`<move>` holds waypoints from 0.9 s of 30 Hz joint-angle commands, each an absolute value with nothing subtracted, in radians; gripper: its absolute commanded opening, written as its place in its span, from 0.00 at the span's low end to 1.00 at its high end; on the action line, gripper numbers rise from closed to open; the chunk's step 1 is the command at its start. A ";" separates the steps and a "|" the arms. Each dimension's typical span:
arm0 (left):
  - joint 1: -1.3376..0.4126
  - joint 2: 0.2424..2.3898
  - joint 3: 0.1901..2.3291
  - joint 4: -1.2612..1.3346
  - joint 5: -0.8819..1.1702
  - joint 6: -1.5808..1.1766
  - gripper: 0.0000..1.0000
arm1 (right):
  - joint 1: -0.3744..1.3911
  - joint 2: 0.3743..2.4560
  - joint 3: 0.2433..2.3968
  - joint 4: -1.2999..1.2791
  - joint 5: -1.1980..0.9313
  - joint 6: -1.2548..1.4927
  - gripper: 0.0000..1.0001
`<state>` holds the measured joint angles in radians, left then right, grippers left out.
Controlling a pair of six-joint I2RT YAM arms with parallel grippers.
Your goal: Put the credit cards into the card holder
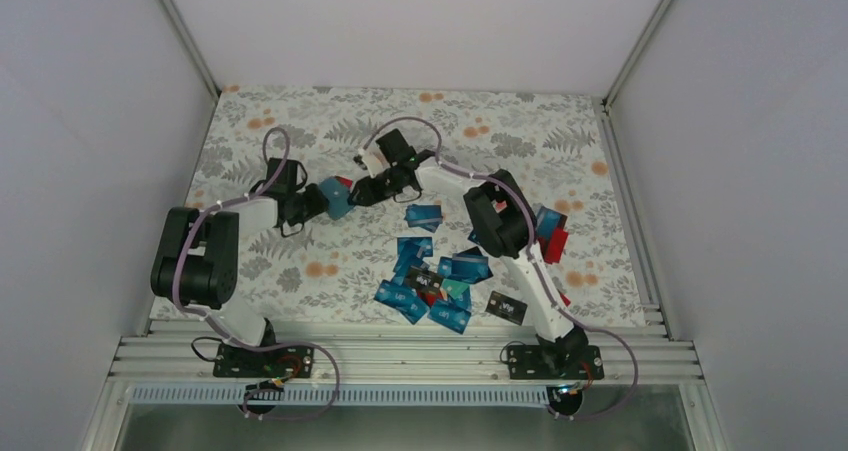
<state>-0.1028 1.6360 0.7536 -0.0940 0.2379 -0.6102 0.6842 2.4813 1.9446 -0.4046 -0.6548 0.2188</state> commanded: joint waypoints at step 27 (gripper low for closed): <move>-0.101 1.647 0.768 -0.086 0.339 -0.496 0.54 | 0.718 2.462 1.940 -0.513 -0.496 0.314 0.52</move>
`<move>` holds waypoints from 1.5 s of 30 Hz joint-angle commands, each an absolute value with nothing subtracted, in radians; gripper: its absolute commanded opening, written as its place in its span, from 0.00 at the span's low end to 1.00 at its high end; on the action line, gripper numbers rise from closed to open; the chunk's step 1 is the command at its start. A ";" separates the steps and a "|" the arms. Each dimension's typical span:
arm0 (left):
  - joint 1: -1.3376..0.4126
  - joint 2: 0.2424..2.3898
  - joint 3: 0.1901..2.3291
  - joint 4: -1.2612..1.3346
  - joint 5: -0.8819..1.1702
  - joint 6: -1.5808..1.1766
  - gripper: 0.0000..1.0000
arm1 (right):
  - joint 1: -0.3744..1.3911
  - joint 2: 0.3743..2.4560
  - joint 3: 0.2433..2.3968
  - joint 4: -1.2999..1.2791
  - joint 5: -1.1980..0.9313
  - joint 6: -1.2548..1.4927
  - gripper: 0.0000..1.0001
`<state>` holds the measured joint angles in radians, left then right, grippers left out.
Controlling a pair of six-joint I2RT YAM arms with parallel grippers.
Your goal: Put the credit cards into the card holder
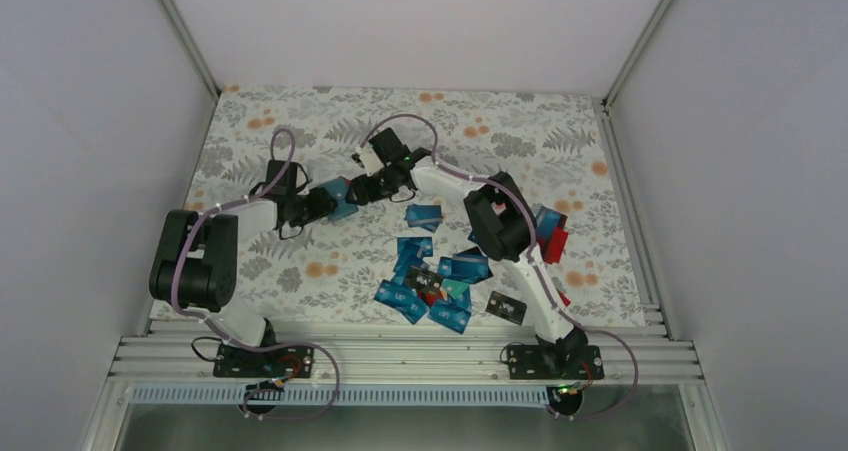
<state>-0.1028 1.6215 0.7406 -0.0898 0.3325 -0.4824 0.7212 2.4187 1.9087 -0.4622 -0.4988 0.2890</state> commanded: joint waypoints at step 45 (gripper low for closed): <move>-0.117 1.598 0.569 0.259 0.651 -0.537 0.45 | 0.655 2.321 1.593 -0.204 -0.893 0.430 0.04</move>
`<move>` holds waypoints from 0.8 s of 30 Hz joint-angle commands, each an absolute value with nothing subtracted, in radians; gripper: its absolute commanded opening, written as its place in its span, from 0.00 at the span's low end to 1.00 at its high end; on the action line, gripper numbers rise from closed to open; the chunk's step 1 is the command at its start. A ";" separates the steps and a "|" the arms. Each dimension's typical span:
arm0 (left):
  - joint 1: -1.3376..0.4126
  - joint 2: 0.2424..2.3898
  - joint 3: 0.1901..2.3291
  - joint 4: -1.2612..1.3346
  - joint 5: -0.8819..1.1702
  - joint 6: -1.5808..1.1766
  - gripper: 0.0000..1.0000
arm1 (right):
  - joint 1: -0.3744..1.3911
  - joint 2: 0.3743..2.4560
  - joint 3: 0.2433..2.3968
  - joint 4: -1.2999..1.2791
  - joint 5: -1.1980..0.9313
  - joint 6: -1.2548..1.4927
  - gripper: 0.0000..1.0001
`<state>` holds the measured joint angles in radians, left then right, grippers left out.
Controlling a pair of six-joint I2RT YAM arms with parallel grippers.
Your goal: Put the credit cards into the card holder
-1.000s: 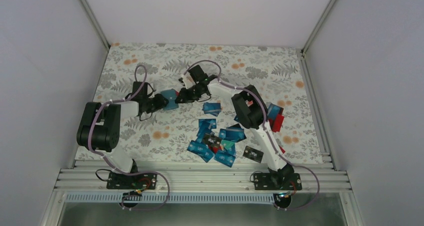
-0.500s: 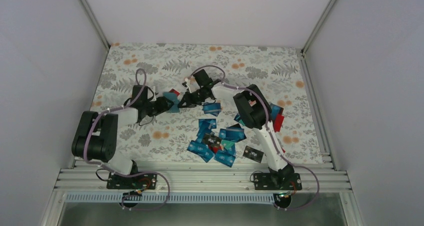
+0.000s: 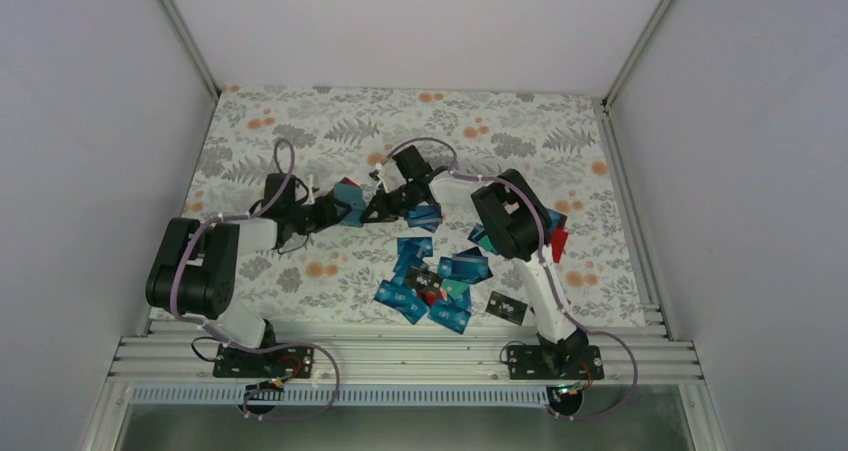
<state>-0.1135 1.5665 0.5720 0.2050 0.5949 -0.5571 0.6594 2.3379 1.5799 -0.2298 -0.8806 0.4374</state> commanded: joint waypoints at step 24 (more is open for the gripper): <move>-0.213 1.432 0.662 0.076 0.412 -0.490 0.02 | 0.635 2.113 1.563 -0.319 -0.698 0.415 0.28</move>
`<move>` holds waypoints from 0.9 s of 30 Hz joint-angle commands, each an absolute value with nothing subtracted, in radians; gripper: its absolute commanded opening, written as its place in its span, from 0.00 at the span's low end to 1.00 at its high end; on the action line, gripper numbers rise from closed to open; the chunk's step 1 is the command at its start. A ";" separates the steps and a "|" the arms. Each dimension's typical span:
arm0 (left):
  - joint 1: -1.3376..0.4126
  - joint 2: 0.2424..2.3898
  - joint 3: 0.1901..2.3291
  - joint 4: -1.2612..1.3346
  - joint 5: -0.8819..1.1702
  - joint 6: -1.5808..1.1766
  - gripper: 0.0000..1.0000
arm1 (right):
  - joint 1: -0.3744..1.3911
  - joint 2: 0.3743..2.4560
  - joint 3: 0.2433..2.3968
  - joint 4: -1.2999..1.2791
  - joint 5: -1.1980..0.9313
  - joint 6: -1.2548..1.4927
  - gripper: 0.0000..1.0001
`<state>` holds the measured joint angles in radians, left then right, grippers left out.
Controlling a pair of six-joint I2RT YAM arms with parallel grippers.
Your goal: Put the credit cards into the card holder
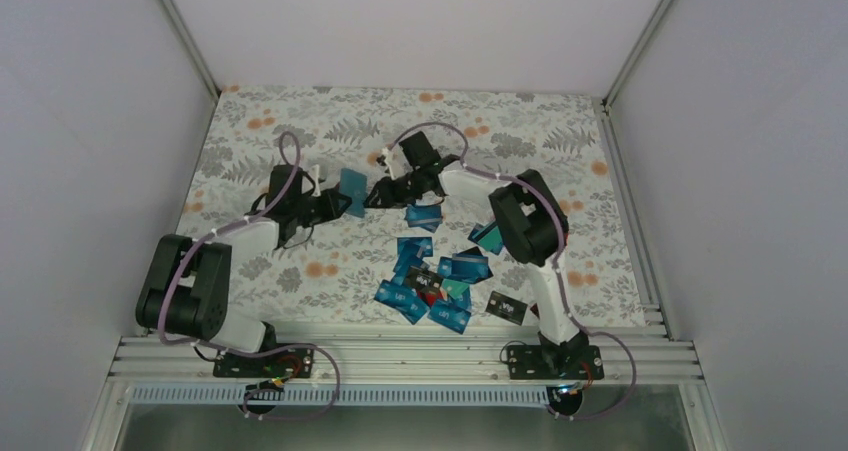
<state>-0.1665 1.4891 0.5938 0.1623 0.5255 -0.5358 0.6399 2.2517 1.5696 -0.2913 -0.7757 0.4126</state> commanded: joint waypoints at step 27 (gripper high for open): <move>-0.419 1.365 0.787 -0.046 0.209 -0.473 0.02 | 0.667 2.065 1.504 -0.310 -0.534 0.593 0.37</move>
<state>-0.4019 1.3823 0.7517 -0.0517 0.2188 -0.4900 0.6582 2.0361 1.5215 -0.2901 -0.5716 0.5877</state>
